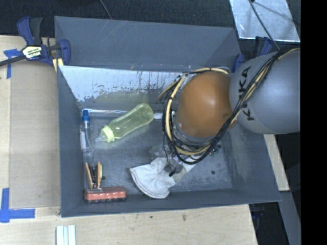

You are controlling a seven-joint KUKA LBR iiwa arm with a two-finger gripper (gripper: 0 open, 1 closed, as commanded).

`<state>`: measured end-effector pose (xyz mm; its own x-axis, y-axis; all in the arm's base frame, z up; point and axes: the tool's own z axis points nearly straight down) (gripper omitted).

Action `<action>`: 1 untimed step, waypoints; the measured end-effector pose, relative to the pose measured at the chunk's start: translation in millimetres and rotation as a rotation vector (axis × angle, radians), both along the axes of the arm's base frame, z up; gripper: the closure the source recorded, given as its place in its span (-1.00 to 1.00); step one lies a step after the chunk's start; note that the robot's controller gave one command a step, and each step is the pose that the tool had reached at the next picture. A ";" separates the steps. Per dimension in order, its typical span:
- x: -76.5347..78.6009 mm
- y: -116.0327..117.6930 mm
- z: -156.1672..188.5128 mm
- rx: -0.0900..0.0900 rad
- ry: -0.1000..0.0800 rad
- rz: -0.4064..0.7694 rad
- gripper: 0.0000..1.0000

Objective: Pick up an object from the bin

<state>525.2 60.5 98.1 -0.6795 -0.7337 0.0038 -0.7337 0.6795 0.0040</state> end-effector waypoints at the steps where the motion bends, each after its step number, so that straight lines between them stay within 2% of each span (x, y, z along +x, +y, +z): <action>1: 1.4 0.3 20.4 0.001 -0.005 0.000 1.00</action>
Offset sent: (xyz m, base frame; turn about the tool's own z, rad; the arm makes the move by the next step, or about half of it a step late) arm 0.0000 0.0000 0.0738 0.0000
